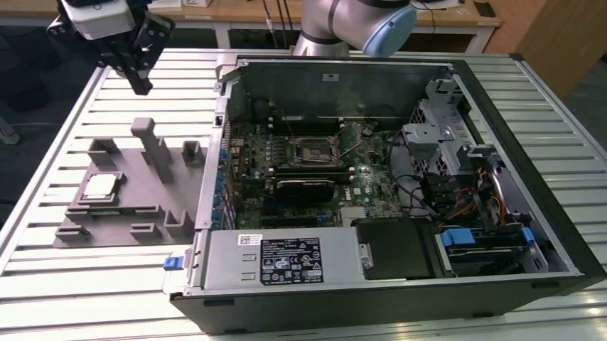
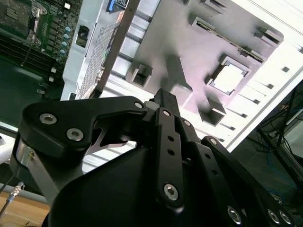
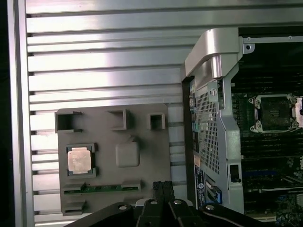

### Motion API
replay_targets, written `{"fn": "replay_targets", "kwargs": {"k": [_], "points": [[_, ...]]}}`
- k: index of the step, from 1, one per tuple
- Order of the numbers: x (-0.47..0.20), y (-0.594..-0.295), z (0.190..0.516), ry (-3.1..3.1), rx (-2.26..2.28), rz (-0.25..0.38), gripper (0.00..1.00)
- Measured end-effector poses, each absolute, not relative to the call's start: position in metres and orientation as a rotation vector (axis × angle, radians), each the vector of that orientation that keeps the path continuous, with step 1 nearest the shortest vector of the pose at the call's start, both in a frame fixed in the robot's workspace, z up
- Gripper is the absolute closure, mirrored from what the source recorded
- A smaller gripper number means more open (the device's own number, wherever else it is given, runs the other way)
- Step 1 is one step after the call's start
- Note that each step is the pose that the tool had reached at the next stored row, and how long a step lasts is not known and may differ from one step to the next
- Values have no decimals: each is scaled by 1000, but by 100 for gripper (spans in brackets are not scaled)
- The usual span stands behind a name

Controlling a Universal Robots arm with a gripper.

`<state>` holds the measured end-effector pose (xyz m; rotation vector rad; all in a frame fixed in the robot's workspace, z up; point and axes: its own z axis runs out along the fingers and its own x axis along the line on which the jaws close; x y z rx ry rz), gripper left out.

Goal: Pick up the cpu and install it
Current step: 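Reach for the cpu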

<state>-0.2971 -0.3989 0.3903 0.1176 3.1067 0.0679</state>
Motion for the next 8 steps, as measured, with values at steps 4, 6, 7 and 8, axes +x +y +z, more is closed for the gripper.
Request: {"fn": "replay_targets", "kwargs": {"k": [4,6,7,8], "points": [[-301,-399,389,3107,118,68,89],[-303,-399,388,3107,118,68,89],[-304,-399,388,3107,118,68,89],[-305,-399,388,3107,117,68,89]]}}
